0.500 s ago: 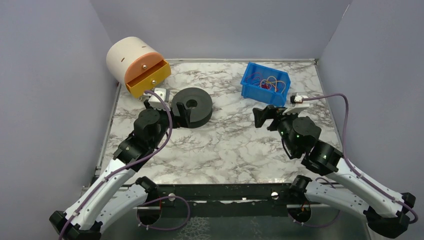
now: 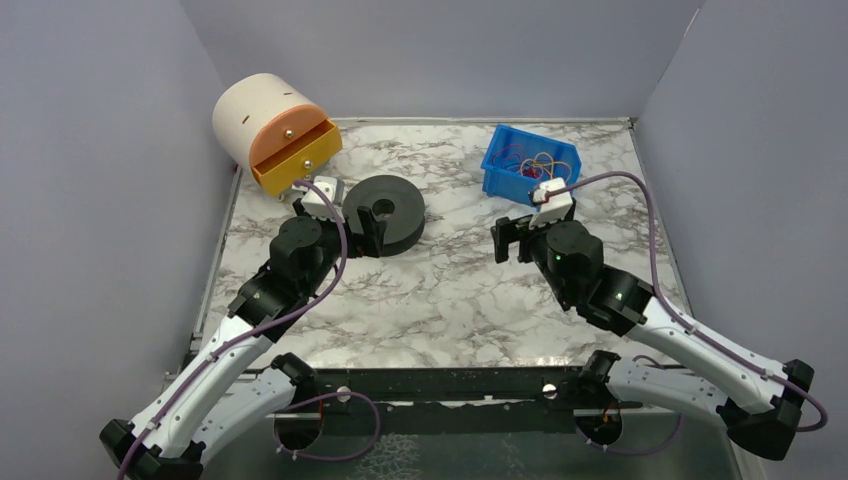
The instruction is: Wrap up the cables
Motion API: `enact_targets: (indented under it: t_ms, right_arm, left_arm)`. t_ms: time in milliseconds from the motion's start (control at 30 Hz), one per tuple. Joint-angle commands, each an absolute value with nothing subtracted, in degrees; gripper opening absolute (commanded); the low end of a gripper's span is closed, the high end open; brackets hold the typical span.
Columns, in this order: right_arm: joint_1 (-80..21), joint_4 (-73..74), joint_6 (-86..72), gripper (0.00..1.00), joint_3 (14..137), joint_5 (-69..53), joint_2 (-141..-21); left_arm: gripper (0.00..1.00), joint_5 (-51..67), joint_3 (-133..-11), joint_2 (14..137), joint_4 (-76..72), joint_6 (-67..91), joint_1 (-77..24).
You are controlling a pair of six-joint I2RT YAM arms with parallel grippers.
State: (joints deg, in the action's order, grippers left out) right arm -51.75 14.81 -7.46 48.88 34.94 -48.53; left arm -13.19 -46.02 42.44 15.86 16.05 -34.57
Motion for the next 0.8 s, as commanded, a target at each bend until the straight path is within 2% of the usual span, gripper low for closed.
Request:
enact_targets:
  t_ms: [0,300,600,767]
  right_arm:
    - [-51.8,16.3,-3.4,0.97,52.2,30.6,-51.6]
    - [-48.9,21.6,-2.1,0.97,60.0,25.4,-65.3]
    - [-35.7,19.7,-4.1,0.98,65.6,11.7,-75.8]
    - [-28.3,18.9,-3.8,0.98,68.7,8.2,-81.9]
  left_arm:
    - [0.99,-10.9,-46.3,41.5,14.0,16.3,-34.2]
    - [0.99,-10.3,-46.1,39.0,13.6,16.7,-34.2]
    - [0.99,-9.3,-45.9,37.8,13.4,16.9,-34.2]
    - [0.99,-8.8,-45.8,36.9,13.3,17.0,-34.2]
